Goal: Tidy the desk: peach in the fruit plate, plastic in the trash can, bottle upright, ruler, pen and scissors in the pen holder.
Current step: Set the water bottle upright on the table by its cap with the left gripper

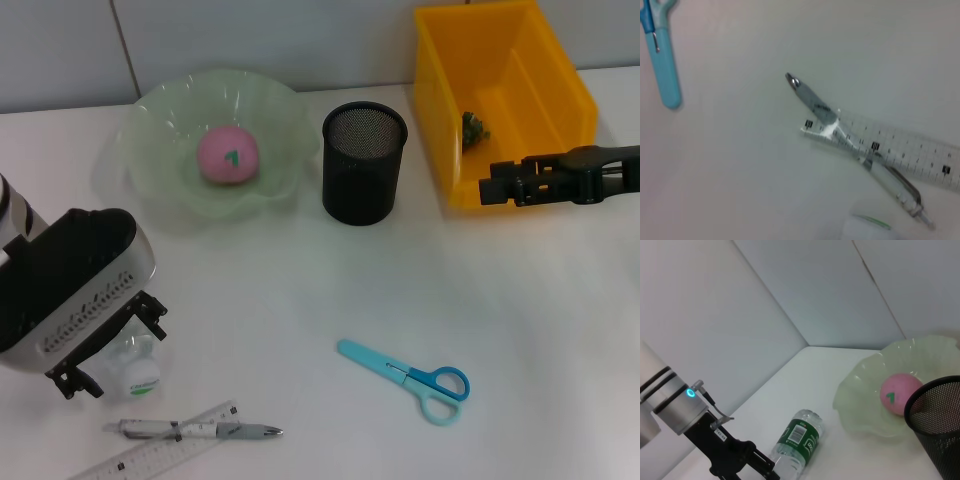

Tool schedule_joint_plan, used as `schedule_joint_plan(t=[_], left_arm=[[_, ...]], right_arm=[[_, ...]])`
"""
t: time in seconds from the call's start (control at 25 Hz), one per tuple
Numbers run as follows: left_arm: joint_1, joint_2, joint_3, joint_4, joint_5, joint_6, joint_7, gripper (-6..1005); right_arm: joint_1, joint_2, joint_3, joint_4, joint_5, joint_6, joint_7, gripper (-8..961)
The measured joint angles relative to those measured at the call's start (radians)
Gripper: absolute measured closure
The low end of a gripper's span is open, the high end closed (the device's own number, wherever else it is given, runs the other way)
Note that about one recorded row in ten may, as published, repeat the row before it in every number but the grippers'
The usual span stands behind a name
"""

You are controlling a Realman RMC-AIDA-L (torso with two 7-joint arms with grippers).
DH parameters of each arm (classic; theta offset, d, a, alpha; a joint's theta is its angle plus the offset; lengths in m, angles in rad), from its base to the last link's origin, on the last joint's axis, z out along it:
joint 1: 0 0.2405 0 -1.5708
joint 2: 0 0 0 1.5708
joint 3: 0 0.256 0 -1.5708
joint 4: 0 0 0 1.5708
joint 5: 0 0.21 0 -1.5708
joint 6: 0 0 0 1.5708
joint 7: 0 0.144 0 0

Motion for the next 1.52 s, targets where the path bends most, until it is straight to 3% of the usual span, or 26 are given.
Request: schedule_joint_plan(t=[0.96,1.2,1.52], left_arm=[[0.025,-0.010,0.040,-0.053,0.007,-0.089,0.161,326],[0.025,-0.011,0.050,-0.066,0.007,-0.110,0.171,467],[0.027,-0.012,0.040,-0.028,-0.016,-0.104,0.151,534]], right_arm=[[-0.005,0.017,-0.002,-0.001,0.000,0.023,-0.010,166],[-0.004,0.018,-0.002,-0.001,0.000,0.017,-0.010,166],[-0.003,0.014,-0.005,-0.001,0.000,0.005,-0.010,166]])
